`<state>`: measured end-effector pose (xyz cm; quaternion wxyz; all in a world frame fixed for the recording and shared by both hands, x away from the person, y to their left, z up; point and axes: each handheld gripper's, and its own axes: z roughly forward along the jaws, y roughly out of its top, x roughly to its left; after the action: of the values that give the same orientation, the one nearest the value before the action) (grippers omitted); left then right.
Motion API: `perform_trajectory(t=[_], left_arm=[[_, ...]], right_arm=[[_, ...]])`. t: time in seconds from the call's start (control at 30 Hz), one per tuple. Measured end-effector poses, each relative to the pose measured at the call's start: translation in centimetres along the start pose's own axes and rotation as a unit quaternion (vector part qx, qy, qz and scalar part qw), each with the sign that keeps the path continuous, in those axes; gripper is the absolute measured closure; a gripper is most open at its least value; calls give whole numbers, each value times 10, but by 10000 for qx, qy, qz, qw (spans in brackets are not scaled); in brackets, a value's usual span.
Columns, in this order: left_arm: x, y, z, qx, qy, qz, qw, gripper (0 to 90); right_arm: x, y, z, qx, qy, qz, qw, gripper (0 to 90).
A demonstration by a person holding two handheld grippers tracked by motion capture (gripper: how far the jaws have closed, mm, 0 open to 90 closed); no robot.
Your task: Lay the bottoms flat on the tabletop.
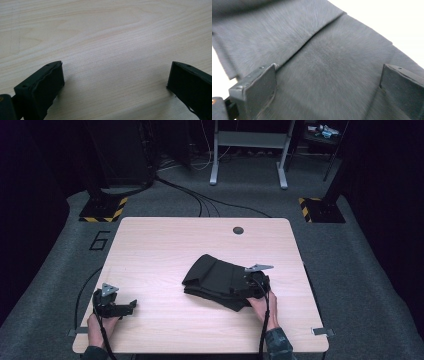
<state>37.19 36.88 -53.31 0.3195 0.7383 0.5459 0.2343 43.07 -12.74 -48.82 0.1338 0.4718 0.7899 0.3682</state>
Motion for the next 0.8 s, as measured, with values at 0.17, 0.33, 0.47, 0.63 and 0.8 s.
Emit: perform_trajectory(t=[0.17,0.33,0.47,0.63,0.8], left_arm=[[0,0,0,8,-22,14,10000,4],[-3,4,2,91,-17,-3,10000,0],[-10,14,4,330,-64,59,9994,1],[-35,34,-6,-196,-542,326,9978,1],[-72,69,-7,-469,-1006,771,9908,1]], right_arm=[[-16,-12,-47,-484,-215,137,9985,0],[-52,-50,-78,-514,-605,581,9952,0],[-77,-82,-84,-525,-882,929,9904,0],[-88,-98,-82,-433,-1181,872,9882,0],[-93,-106,-76,-382,-1266,897,9872,0]])
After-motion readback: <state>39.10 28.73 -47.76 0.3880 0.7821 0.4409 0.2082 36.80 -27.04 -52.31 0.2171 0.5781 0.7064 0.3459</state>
